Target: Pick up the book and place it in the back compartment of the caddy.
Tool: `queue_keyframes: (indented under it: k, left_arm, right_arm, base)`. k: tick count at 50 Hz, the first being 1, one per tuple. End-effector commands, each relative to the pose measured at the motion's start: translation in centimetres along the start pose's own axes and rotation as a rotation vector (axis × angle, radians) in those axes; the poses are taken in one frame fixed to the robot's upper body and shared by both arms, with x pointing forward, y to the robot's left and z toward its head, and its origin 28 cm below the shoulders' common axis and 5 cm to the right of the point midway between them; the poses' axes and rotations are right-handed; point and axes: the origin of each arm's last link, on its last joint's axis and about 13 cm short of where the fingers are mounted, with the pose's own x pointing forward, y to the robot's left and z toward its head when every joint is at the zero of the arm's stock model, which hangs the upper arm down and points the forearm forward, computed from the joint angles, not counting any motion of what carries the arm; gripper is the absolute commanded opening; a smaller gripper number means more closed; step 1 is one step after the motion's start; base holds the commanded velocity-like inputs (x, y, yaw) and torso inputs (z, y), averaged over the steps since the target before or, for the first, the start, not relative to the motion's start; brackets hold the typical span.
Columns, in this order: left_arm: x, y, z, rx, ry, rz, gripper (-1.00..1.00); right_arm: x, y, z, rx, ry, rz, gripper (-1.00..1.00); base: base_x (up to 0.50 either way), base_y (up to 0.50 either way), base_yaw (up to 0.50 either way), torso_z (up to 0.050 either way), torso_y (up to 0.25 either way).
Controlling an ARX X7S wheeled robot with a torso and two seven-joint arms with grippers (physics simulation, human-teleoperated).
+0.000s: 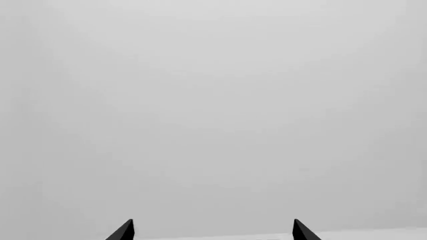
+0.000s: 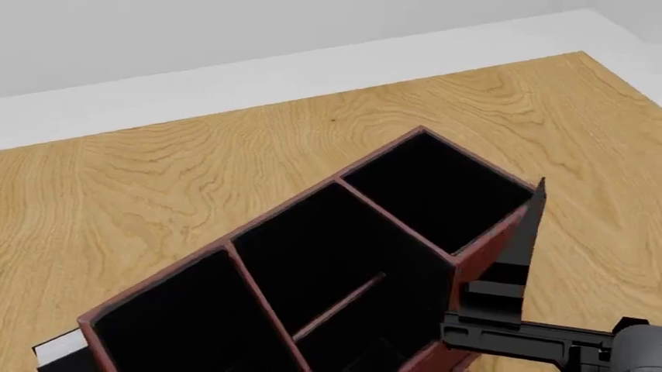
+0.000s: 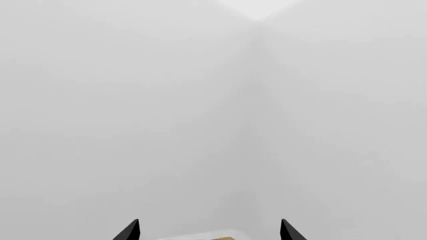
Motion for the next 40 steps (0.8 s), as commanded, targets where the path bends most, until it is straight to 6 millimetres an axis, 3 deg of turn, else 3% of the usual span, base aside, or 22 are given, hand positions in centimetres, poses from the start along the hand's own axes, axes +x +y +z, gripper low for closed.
queue_keyframes:
  k: [1,11,21,31,40]
  left_arm:
    - [-0.02,-0.27,-0.01,-0.001,0.002,-0.012,1.0]
    - [-0.01,-0.17,0.01,0.001,-0.002,-0.01,1.0]
    - [-0.09,-0.13,0.17,-0.001,-0.006,-0.009,1.0]
    - [-0.02,-0.15,0.01,0.002,-0.003,-0.012,1.0]
    - [0.0,-0.23,-0.03,0.004,-0.003,-0.017,1.0]
  right_arm:
    - [-0.04,-0.11,0.1,0.016,-0.002,0.001,1.0]
    - [0.05,0.01,0.01,0.015,-0.002,0.011,1.0]
    - [0.03,0.12,0.05,-0.008,-0.003,0.018,1.0]
    - [0.17,0.33,-0.05,-0.028,-0.011,0.026,1.0]
    - [0.1,0.28,0.07,-0.009,-0.015,0.029,1.0]
  base:
    - [0.0,0.0,-0.5,0.0,0.0]
    - [0.0,0.0,-0.47,0.0,0.0]
    - [0.0,0.0,-0.01,0.0,0.0]
    - [0.44,0.33,0.0,0.0,0.0]
    - [0.02,0.0,0.0,0.0,0.0]
